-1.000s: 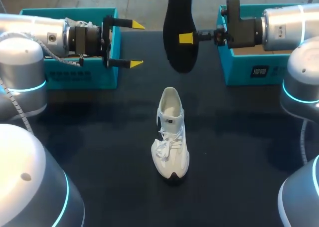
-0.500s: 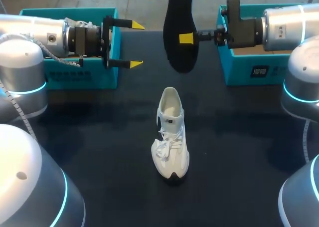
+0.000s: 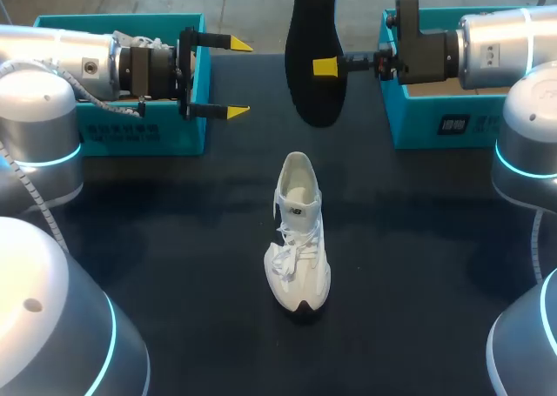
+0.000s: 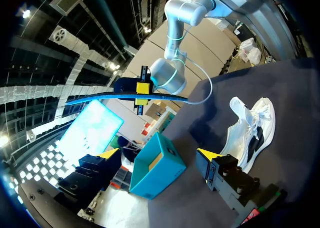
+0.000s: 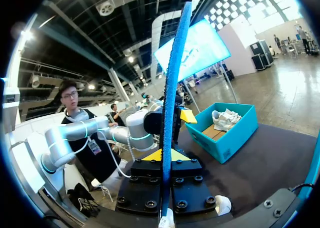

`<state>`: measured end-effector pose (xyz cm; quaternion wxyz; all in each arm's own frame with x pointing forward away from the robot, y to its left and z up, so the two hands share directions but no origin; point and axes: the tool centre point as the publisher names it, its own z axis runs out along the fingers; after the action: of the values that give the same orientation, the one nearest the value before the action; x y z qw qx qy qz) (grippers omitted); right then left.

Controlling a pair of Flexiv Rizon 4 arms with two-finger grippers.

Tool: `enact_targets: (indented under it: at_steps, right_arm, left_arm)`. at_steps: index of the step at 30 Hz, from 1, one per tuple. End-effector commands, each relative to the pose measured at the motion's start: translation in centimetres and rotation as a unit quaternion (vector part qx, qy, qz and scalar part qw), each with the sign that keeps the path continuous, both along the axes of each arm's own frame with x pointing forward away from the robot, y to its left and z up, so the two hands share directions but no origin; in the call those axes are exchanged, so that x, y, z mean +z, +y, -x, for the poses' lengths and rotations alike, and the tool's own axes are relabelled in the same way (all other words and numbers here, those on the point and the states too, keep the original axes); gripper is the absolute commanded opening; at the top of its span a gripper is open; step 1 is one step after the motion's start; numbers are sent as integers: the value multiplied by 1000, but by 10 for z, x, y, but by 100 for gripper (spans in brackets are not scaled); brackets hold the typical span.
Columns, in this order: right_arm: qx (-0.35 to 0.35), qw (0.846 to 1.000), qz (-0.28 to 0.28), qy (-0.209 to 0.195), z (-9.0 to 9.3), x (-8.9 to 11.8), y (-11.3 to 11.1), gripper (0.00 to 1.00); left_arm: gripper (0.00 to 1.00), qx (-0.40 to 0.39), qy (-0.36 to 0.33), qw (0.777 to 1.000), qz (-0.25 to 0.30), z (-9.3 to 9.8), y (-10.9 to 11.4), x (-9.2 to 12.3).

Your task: Take the shoe out of the shoebox, open the shoe tongue, remove and reinsert the insole, then place the shoe into the shoebox

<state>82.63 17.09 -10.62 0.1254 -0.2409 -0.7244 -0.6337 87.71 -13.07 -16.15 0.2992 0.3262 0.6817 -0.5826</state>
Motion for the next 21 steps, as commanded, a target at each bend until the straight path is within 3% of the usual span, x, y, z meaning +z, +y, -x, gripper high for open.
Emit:
enact_targets:
  at_steps: [1,8,11,21]
  right_arm:
    - [-4,1000,-2,-16,-3,-4,0,0]
    - [-7,996,-5,-87,-16,-25,-7,0]
    - [-3,995,26,-91,-18,-35,-8,0]
    - [2,994,22,-110,-17,-77,-6,0]
  left_arm:
    - [100,3,20,1000,-14,6,-1,-3]
    - [100,32,50,997,-44,17,1,-9]
    - [100,39,62,995,-67,20,6,-15]
    - [100,26,123,984,-130,38,13,-48]
